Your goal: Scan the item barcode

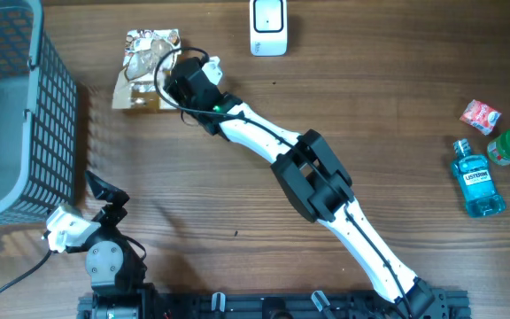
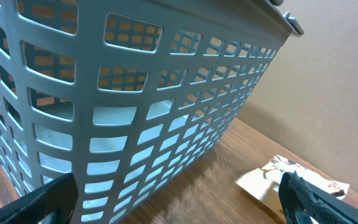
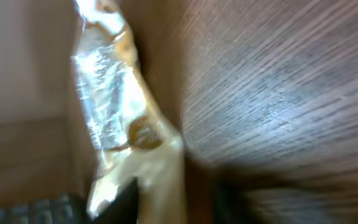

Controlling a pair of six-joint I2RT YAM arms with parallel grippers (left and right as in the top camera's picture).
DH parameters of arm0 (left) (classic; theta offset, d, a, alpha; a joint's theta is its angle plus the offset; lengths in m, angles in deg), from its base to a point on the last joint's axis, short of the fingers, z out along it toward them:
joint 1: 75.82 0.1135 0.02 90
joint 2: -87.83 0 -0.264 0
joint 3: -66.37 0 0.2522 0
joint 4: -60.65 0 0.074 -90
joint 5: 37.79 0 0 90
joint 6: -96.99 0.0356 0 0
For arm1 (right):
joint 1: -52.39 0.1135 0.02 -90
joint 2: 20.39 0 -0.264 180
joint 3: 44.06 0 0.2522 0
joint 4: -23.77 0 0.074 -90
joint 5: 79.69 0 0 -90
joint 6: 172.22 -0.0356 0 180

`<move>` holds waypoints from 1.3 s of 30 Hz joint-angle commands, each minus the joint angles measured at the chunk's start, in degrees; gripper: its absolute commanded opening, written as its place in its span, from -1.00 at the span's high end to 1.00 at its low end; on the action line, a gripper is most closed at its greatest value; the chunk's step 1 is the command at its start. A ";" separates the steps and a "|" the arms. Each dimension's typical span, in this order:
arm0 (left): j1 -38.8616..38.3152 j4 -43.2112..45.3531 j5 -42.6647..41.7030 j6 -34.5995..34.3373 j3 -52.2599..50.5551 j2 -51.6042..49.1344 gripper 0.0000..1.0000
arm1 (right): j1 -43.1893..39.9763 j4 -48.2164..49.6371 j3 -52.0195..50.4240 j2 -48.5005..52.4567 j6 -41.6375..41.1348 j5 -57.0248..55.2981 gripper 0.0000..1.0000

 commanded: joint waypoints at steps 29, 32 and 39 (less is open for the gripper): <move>0.20 -6.43 -30.69 -7.50 4.68 -3.45 -0.99 | -11.91 -65.96 -4.61 -43.52 16.31 -21.73 -0.95; 0.20 -12.09 -31.28 -7.85 14.78 -13.86 -0.99 | -13.44 -69.18 -4.61 -46.53 16.35 -21.75 -0.95; 0.20 -20.63 -39.89 -1.11 45.59 -49.62 -1.00 | -14.23 -72.50 -4.61 -46.99 16.37 -20.87 -0.95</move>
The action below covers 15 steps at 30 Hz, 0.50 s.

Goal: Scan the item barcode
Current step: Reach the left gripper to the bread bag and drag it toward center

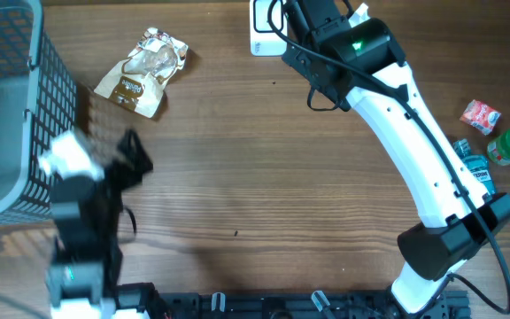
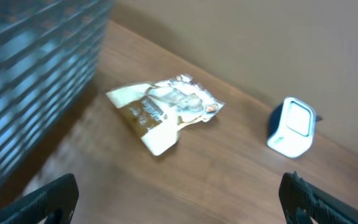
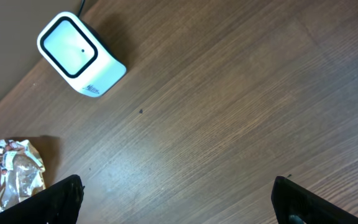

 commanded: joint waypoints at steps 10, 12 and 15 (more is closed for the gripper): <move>2.21 -6.05 -16.90 8.04 29.07 -48.92 -0.72 | -2.36 -1.88 0.31 -0.37 4.33 -0.35 -0.95; 2.21 -6.05 -13.07 7.96 31.43 -51.71 -0.04 | -2.34 -1.88 0.28 -0.37 4.90 -0.35 -0.95; 2.21 -2.58 -3.96 6.51 32.04 -54.07 0.45 | -2.34 -1.92 0.26 -0.37 4.87 -0.15 -0.96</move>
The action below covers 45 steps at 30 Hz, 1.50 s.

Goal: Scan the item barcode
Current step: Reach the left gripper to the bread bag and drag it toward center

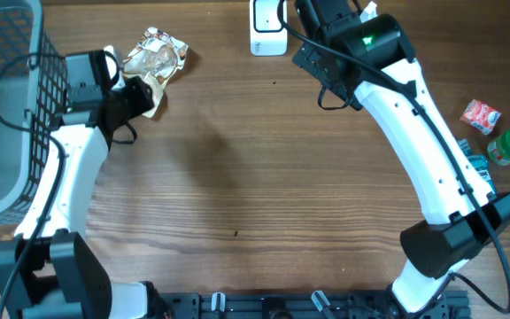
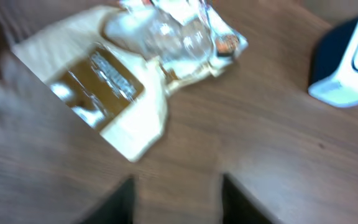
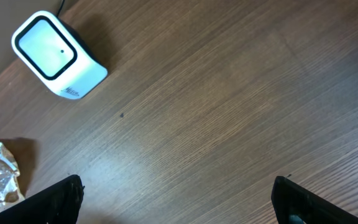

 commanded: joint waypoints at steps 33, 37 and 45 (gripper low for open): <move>-9.86 10.38 2.75 -5.42 1.75 -26.12 0.92 | 0.02 -4.76 0.28 -0.37 1.07 1.09 -0.86; -16.20 5.42 5.51 -8.11 1.75 -24.81 0.92 | 0.02 -4.92 0.28 -0.37 1.14 1.05 -0.86; -16.59 6.91 13.07 -8.20 3.32 -5.73 0.92 | 0.02 -4.83 0.26 -0.37 1.16 -1.22 -0.86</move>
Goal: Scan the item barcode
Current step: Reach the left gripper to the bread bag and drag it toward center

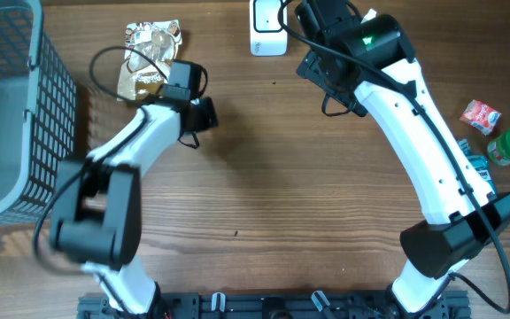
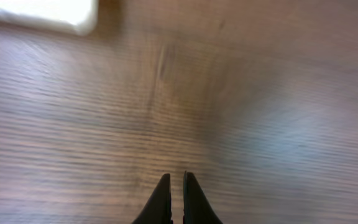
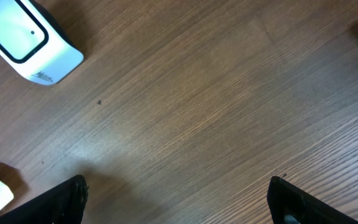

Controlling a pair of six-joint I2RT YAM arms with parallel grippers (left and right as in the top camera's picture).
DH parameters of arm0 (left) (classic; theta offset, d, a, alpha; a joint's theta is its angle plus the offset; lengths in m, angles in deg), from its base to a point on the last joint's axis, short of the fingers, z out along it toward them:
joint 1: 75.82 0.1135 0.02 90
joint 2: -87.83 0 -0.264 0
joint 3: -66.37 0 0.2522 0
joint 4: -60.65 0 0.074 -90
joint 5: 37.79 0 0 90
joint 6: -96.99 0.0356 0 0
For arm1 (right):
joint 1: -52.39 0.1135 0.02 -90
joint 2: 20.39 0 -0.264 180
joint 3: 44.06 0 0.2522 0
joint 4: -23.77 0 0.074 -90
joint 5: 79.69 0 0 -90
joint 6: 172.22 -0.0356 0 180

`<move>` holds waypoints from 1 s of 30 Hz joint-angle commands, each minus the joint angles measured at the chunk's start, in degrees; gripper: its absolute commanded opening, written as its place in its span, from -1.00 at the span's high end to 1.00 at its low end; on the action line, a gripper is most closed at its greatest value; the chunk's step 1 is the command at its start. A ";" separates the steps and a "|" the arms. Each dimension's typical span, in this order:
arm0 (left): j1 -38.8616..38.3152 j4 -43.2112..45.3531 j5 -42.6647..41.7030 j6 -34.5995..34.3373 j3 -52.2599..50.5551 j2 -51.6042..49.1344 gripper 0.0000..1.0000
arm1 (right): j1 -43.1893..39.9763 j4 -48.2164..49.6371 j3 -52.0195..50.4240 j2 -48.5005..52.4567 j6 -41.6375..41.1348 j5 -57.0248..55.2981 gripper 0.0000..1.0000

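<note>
The snack packet (image 1: 149, 58), brown and pale with a clear window, lies flat at the far left of the table. Its pale corner shows at the edge of the right wrist view. The white barcode scanner (image 1: 268, 27) stands at the far edge, also visible as a white scanner (image 3: 23, 40) with a dark window. My left gripper (image 1: 202, 113) is just right of the packet, low over bare wood, its fingers (image 2: 173, 180) shut with nothing between them. My right gripper (image 3: 176, 182) hangs open and empty high beside the scanner.
A grey mesh basket (image 1: 7, 106) fills the left edge. At the far right lie a blue mouthwash bottle (image 1: 478, 177), a green-capped bottle and a small red packet (image 1: 481, 115). A blurred white patch (image 2: 36, 12) sits at the left wrist view's top.
My left gripper was at the packet's near end; now it is to the right of the packet, shut and empty. The packet lies slightly turned. The right arm has barely moved.
First my right gripper was at the packet and the left arm sat low by the basket. Then the right arm stood open by the scanner, the packet left tilted on the table. The left gripper reached the packet, and now it is beside it, shut on nothing.
</note>
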 commanded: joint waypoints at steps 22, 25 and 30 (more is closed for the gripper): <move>13.90 18.29 11.15 2.71 21.33 -22.58 0.92 | 0.02 -0.26 0.26 -0.37 0.72 -1.36 -0.86; 13.94 17.31 11.15 2.71 21.27 -25.40 0.92 | 0.02 -0.98 0.26 -0.37 0.66 -1.40 -0.79; 13.94 15.80 10.91 2.69 21.14 -27.61 0.92 | 0.02 -4.92 0.28 -0.57 -1.70 -3.85 -0.79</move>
